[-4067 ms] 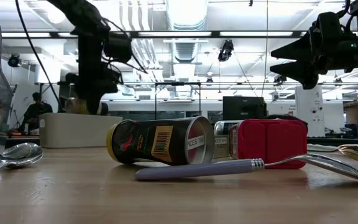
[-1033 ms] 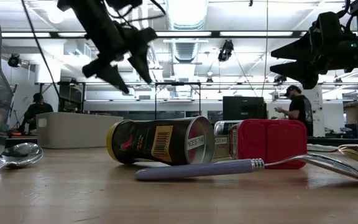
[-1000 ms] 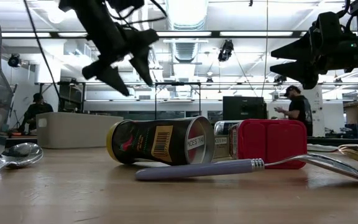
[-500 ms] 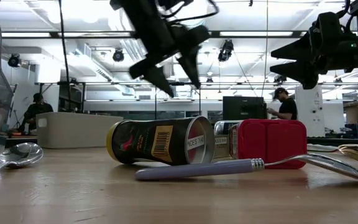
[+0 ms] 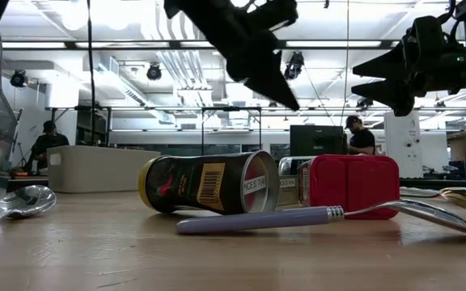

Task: Pick & Place Food Item
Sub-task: Put the golden seasoning bottle into the gray bin

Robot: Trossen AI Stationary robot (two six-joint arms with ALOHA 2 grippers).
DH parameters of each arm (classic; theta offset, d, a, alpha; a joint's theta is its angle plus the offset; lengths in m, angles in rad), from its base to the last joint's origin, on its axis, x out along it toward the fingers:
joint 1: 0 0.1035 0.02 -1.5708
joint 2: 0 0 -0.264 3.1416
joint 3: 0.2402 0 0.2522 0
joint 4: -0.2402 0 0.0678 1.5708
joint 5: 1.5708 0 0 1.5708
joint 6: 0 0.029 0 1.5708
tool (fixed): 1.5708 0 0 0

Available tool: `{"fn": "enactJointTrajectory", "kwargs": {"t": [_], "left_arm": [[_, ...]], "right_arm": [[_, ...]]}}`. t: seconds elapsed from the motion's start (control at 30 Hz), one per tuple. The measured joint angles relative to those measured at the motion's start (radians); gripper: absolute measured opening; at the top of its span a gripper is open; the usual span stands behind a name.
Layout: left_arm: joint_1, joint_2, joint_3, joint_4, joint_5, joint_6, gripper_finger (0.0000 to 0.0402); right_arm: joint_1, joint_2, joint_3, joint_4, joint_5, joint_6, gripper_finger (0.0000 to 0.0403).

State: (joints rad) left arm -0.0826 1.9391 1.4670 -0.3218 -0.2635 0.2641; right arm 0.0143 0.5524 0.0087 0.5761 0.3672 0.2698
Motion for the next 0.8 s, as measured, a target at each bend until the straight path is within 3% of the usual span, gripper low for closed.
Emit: {"fn": "enactJointTrajectory", "kwargs": {"t": [0.2, 0.4, 0.8], "left_arm": [[0.02, 0.021, 0.0, 0.121, 0.176, 0.1, 0.0337], [0.059, 0.091, 0.0, 0.161, 0.301, 0.105, 0.0337], [0.079, 0.194, 0.001, 0.206, 0.322, 0.079, 0.0337]], "right_arm": [[0.0, 0.0, 0.0, 0.0, 0.0, 0.0, 0.0276], [0.0, 0.0, 0.0, -0.001, 0.0, 0.0, 0.0276], [0.0, 0.0, 0.0, -0.005, -0.001, 0.0, 0.0276]]}}
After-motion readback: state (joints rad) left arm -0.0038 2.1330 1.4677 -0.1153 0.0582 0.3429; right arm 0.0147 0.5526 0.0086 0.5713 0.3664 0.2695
